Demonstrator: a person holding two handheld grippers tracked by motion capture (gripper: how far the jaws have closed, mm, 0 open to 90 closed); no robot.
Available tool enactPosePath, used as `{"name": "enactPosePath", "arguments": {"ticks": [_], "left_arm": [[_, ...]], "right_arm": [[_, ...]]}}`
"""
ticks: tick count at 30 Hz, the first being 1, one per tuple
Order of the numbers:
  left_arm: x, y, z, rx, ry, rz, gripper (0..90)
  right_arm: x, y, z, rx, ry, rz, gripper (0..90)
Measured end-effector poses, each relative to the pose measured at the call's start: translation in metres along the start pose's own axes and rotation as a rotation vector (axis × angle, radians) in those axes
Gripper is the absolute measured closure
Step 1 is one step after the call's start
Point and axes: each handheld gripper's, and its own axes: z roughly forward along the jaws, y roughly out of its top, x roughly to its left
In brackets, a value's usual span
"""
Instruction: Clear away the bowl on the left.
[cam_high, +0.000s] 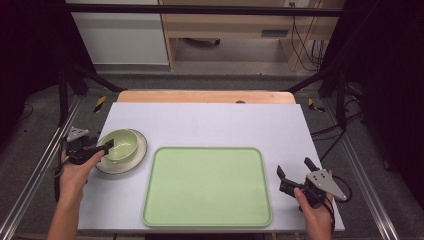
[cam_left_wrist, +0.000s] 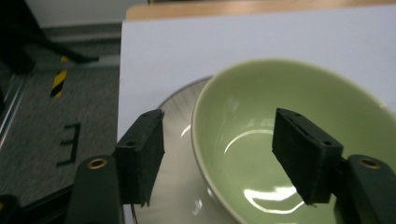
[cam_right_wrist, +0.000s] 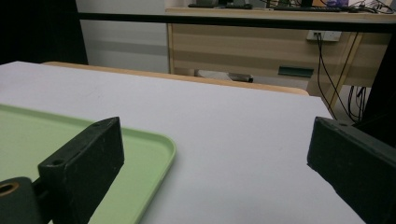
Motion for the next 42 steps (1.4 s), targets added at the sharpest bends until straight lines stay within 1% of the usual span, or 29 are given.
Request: {"name": "enactPosePath", "arguments": {"ticks": [1, 2, 3, 5, 6, 7, 9, 10, 11, 13, 14, 16, 19, 20, 21, 23, 24, 26, 27, 29, 31, 36, 39, 42], "left_arm": [[-0.001, -0.002, 0.002, 0.016, 0.015, -0.004, 39.3], [-0.001, -0.003, 0.004, 0.026, 0.024, -0.014, 39.3], [0.0, -0.005, 0.007, 0.048, 0.028, -0.026, 42.5], [0.001, -0.006, 0.008, 0.053, 0.029, -0.041, 44.7], [0.001, -0.006, 0.008, 0.053, 0.029, -0.041, 46.3], [0.003, -0.006, 0.008, 0.053, 0.021, -0.055, 47.3], [0.003, -0.006, 0.009, 0.057, 0.019, -0.056, 48.8], [0.003, -0.006, 0.009, 0.067, 0.017, -0.053, 48.8], [0.002, -0.007, 0.011, 0.084, 0.016, -0.061, 51.3], [0.003, -0.006, 0.012, 0.092, 0.023, -0.059, 53.1], [0.003, -0.006, 0.012, 0.092, 0.023, -0.059, 53.7], [0.005, -0.005, 0.012, 0.086, 0.019, -0.075, 55.3], [0.006, -0.004, 0.015, 0.094, 0.023, -0.066, 58.2], [0.005, -0.003, 0.017, 0.105, 0.024, -0.055, 58.2], [0.004, -0.003, 0.02, 0.121, 0.019, -0.056, 59.4], [0.003, -0.002, 0.021, 0.121, 0.023, -0.052, 62.7], [0.003, -0.002, 0.021, 0.123, 0.025, -0.046, 62.7], [0.002, -0.001, 0.021, 0.122, 0.018, -0.044, 66.7], [0.002, -0.001, 0.021, 0.123, 0.018, -0.046, 66.7], [0.002, -0.001, 0.021, 0.132, 0.016, -0.046, 70.5], [0.003, -0.002, 0.021, 0.125, 0.008, -0.063, 72.1], [0.003, -0.001, 0.021, 0.124, 0.011, -0.059, 75.4], [0.003, 0.0, 0.022, 0.119, 0.019, -0.06, 81.0], [0.004, -0.001, 0.021, 0.119, 0.017, -0.067, 81.2]], "right_arm": [[0.001, 0.0, 0.0, 0.001, 0.003, -0.001, 4.2], [0.001, 0.0, 0.0, 0.001, 0.003, -0.001, 4.2], [0.0, 0.0, 0.0, 0.0, 0.005, 0.0, 4.1], [0.0, 0.0, 0.0, 0.002, 0.005, 0.0, 4.1], [0.0, 0.0, 0.0, 0.002, 0.005, 0.0, 4.1], [0.0, 0.0, 0.0, 0.003, 0.005, 0.003, 4.1], [0.0, 0.0, 0.0, 0.002, 0.008, 0.004, 4.0], [0.0, 0.0, 0.0, 0.002, 0.008, 0.004, 4.0], [0.001, 0.0, 0.0, 0.001, 0.009, 0.004, 4.0], [0.001, 0.0, 0.001, 0.001, 0.01, 0.002, 3.9], [0.001, 0.0, 0.001, 0.001, 0.01, 0.002, 3.9], [0.002, 0.0, 0.001, 0.004, 0.013, 0.003, 3.9], [0.003, -0.001, 0.002, 0.003, 0.018, 0.0, 3.9], [0.003, -0.001, 0.002, 0.003, 0.018, 0.0, 3.9], [0.003, -0.001, 0.002, 0.003, 0.021, 0.002, 3.9], [0.004, 0.0, 0.002, 0.002, 0.023, 0.002, 3.9], [0.004, 0.0, 0.002, 0.002, 0.023, 0.002, 3.9], [0.003, 0.0, 0.002, -0.001, 0.025, 0.004, 3.9], [0.003, 0.0, 0.002, -0.001, 0.025, 0.004, 3.9], [0.003, -0.001, 0.002, 0.002, 0.025, 0.002, 3.9], [0.003, 0.0, 0.002, 0.001, 0.026, 0.003, 3.8], [0.004, 0.0, 0.002, 0.002, 0.029, 0.003, 3.8], [0.004, -0.001, 0.003, -0.003, 0.036, -0.001, 3.8], [0.005, -0.001, 0.003, 0.001, 0.04, -0.003, 3.7]]}}
